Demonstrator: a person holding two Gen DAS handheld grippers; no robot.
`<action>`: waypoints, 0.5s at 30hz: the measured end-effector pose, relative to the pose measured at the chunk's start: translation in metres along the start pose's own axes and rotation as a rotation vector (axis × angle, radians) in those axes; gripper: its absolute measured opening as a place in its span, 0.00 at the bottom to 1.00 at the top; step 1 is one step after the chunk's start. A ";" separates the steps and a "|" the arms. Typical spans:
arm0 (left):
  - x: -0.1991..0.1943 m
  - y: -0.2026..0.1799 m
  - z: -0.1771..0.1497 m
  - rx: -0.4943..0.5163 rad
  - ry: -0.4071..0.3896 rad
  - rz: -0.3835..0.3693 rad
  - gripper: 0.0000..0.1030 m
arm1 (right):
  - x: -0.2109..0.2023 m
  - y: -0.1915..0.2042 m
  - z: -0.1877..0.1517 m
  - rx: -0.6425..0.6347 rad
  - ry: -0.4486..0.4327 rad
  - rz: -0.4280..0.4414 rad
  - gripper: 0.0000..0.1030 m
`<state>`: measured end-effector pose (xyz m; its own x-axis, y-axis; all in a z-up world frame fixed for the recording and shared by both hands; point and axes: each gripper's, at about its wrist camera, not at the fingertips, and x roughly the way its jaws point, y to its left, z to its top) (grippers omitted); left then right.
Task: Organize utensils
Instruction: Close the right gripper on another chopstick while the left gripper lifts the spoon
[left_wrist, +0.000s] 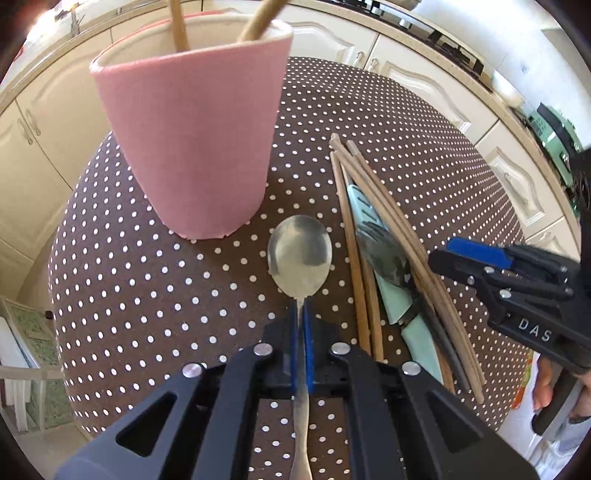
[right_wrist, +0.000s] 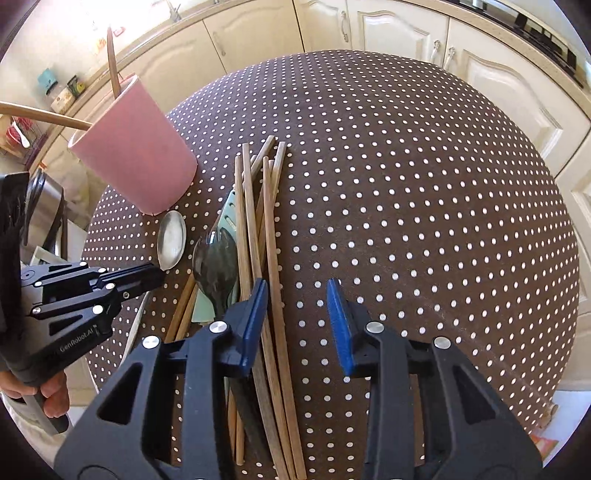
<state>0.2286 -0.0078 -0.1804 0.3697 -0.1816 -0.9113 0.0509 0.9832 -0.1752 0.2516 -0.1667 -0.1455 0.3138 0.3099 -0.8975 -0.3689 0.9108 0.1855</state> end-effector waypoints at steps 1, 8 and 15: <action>0.001 0.000 0.001 0.008 0.001 0.007 0.04 | 0.001 0.002 0.002 -0.007 0.007 -0.006 0.32; 0.009 -0.010 0.015 0.034 0.026 0.029 0.05 | 0.020 0.024 0.020 -0.115 0.117 -0.120 0.19; 0.007 -0.002 0.017 0.010 0.001 -0.014 0.03 | 0.025 0.030 0.025 -0.099 0.088 -0.106 0.05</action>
<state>0.2467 -0.0107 -0.1804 0.3683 -0.1957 -0.9089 0.0658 0.9806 -0.1845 0.2703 -0.1251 -0.1520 0.2795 0.1842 -0.9423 -0.4234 0.9045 0.0512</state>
